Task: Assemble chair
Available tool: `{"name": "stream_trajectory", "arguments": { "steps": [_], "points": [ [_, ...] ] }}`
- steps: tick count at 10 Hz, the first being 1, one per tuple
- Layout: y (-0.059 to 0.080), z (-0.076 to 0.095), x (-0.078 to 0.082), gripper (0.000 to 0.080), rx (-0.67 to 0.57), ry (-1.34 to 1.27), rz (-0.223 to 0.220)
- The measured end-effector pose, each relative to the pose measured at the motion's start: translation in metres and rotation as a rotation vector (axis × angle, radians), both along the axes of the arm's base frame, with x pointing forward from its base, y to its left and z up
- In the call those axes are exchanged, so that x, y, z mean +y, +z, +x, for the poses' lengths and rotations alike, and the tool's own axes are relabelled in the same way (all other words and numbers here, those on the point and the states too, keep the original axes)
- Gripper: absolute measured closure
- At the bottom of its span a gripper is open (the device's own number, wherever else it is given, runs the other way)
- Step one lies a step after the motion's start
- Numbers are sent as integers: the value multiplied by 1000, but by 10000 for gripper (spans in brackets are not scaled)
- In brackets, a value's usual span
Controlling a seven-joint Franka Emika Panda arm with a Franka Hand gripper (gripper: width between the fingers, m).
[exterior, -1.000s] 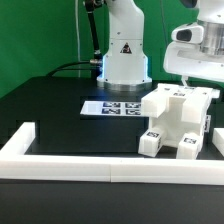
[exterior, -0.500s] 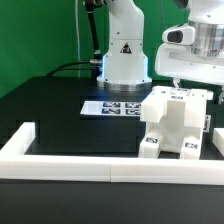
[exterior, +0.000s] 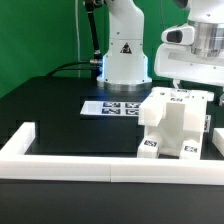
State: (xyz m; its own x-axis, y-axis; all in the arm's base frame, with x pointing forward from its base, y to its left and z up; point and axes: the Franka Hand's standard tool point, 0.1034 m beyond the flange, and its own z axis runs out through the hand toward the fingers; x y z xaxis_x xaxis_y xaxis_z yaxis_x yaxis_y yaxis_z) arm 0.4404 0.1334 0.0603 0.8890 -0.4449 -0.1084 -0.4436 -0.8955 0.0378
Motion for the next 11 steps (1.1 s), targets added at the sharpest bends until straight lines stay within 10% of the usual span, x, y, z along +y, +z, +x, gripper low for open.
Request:
{"name": "stream_trajectory", "arguments": {
  "steps": [11],
  "points": [
    [10, -5, 7, 151, 38, -13, 5]
  ]
}}
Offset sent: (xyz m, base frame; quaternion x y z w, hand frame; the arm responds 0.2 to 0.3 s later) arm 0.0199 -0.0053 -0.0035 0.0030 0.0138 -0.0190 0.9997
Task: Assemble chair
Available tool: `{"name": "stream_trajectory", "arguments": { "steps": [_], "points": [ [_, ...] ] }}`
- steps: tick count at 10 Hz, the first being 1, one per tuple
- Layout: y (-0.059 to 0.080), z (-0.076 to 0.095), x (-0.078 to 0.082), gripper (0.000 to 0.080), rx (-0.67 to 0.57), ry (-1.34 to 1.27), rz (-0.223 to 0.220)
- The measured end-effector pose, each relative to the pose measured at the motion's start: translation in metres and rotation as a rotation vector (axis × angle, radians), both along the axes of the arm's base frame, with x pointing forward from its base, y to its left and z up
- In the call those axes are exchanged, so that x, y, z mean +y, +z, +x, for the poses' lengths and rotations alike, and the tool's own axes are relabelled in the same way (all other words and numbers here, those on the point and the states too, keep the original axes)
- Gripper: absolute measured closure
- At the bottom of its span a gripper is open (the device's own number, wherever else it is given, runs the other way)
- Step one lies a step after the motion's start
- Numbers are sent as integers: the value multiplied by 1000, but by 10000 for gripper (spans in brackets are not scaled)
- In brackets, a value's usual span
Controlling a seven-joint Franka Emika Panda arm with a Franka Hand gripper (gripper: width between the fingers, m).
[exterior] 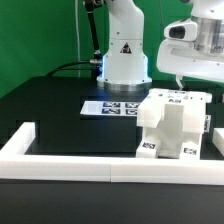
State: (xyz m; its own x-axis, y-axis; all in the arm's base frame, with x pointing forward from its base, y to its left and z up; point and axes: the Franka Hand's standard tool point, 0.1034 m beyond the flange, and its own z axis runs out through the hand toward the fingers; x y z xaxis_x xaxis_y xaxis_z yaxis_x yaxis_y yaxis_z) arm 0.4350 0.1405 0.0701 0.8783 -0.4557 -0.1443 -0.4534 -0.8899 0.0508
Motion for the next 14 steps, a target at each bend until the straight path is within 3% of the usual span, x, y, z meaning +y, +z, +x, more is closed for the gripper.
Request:
{"name": "stream_trajectory", "arguments": {
  "steps": [4, 9, 12, 14],
  "points": [
    [-1, -3, 1, 151, -3, 22, 2],
    [1, 3, 19, 151, -219, 155, 33],
    [0, 1, 18, 151, -210, 156, 31],
    [-14, -6, 15, 151, -194, 166, 20]
  ]
}}
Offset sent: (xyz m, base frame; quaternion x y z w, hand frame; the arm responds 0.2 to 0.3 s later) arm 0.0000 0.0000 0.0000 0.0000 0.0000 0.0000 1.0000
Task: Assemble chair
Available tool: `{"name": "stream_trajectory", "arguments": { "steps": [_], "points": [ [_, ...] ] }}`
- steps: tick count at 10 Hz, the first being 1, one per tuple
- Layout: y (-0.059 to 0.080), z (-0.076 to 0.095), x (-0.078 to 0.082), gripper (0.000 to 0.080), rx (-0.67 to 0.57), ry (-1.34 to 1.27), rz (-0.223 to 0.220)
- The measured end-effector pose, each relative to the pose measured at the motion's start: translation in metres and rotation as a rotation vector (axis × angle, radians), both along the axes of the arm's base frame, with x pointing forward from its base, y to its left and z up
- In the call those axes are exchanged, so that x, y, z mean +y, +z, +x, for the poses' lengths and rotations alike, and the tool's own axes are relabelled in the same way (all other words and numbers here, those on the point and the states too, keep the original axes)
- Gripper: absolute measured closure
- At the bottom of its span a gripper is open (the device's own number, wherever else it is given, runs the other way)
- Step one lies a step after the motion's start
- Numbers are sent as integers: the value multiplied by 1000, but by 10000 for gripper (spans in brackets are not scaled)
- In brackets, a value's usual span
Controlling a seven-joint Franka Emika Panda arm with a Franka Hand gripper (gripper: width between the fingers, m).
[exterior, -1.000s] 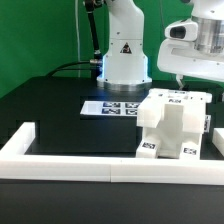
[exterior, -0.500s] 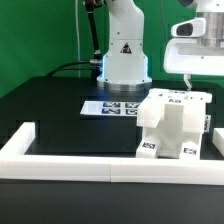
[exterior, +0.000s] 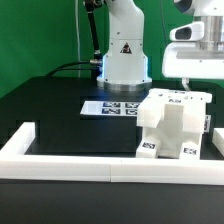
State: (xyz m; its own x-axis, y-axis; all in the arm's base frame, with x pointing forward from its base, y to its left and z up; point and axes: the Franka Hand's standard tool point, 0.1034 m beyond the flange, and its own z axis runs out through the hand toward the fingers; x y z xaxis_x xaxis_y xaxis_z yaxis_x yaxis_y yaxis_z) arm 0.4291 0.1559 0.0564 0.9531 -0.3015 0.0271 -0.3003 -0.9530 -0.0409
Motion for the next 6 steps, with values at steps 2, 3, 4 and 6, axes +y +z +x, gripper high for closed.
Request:
{"name": "stream_trajectory", "arguments": {
  "steps": [2, 3, 4, 6],
  "points": [
    [-10, -3, 0, 151, 7, 8, -10],
    [-14, -2, -2, 151, 11, 8, -15],
    [-17, 0, -3, 151, 13, 6, -18],
    [-18, 4, -3, 151, 11, 5, -18]
  ]
}}
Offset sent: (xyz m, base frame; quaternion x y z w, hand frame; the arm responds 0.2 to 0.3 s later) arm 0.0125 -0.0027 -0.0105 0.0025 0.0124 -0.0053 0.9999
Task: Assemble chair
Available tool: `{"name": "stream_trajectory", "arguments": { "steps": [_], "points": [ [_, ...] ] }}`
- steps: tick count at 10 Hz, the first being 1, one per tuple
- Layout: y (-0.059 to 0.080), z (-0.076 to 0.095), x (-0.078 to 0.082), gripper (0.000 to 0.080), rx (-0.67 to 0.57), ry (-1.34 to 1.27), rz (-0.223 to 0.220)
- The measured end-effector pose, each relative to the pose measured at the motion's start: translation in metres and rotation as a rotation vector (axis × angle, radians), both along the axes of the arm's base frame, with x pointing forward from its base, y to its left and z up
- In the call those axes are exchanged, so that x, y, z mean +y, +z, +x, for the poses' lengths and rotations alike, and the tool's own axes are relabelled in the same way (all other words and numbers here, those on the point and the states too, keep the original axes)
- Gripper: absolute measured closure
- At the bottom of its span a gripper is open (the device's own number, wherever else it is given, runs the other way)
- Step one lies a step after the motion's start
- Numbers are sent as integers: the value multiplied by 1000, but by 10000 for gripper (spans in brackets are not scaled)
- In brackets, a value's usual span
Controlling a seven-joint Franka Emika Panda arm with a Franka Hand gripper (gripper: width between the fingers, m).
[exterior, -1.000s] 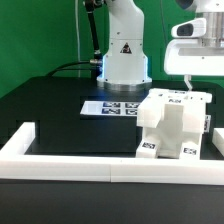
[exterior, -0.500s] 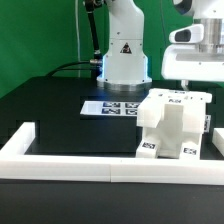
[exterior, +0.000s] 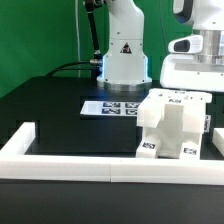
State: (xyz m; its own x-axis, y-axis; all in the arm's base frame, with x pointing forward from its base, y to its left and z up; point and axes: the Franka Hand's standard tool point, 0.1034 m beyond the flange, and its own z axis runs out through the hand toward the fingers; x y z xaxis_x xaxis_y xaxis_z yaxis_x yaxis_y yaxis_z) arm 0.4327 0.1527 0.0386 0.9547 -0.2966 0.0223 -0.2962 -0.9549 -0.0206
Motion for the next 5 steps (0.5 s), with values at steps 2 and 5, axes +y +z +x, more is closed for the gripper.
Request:
{"name": "stream_trajectory", "arguments": {
  "steps": [2, 5],
  "points": [
    [-6, -1, 1, 151, 7, 2, -5],
    [-18, -7, 0, 151, 21, 7, -18]
  ]
}}
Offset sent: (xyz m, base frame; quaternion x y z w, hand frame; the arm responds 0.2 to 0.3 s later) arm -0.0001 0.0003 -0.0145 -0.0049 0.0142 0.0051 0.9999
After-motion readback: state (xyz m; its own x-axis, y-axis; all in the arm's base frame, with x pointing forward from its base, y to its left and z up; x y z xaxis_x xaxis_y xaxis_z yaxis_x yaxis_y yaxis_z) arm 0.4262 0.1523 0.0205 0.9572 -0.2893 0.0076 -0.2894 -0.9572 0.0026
